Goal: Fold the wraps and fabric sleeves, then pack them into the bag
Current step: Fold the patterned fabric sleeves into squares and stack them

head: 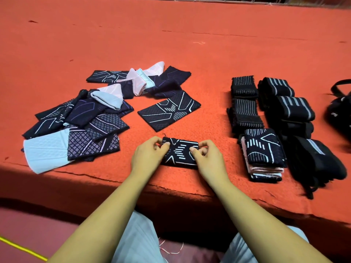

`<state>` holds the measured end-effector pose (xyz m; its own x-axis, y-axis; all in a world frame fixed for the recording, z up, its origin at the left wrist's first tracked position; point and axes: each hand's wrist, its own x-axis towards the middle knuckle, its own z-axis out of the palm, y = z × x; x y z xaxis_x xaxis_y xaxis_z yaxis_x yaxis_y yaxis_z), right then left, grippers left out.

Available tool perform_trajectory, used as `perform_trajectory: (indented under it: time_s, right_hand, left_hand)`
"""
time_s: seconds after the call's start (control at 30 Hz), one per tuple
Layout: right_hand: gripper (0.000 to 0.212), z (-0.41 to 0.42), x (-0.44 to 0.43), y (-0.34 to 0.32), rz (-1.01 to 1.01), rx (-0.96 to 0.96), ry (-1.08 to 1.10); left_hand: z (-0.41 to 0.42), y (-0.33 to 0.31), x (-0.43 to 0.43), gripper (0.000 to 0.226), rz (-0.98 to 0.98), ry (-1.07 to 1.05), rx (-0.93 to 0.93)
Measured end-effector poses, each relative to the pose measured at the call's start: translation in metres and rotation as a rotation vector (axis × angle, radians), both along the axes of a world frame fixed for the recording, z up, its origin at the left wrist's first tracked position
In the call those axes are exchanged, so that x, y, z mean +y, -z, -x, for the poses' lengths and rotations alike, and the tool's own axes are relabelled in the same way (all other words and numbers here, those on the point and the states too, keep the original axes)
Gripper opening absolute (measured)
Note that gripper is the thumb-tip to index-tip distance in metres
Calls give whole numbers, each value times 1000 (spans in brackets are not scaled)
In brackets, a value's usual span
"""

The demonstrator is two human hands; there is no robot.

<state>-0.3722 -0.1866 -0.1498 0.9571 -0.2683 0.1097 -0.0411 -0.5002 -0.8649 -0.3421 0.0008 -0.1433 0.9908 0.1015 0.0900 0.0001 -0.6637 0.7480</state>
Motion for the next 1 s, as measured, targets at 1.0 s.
perform_trajectory:
  time_s: [1.0]
  right_hand:
    - [24, 29, -29, -104, 407, -222, -305]
  left_hand:
    - [0, -121, -50, 24, 473, 638, -149]
